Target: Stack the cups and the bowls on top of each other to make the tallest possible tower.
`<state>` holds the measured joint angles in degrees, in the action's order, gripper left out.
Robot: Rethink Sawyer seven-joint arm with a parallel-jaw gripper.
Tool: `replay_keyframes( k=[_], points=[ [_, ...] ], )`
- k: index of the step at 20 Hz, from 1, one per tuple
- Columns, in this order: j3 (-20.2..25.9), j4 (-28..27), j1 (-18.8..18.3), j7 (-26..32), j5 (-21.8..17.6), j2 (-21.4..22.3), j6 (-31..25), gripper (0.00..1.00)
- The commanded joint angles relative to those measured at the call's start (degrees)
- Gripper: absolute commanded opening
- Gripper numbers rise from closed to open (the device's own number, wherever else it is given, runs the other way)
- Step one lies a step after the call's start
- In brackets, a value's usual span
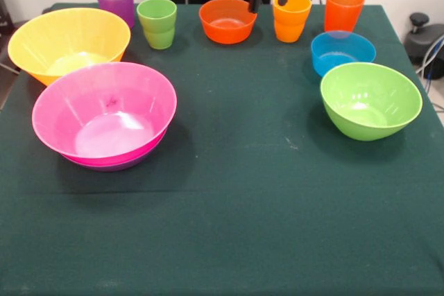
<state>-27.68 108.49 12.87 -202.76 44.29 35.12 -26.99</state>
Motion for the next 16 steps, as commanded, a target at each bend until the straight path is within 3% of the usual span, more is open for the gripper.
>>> replay_keyframes(
  k=[1,8,16],
  points=[
    [10.3,6.4,1.1,6.0,-5.7,1.0,5.2,1.00],
    [14.8,10.8,-2.7,9.1,-9.0,3.3,9.7,1.00],
    [19.1,13.3,-6.5,7.4,-13.6,3.3,14.3,1.00]
  ],
)
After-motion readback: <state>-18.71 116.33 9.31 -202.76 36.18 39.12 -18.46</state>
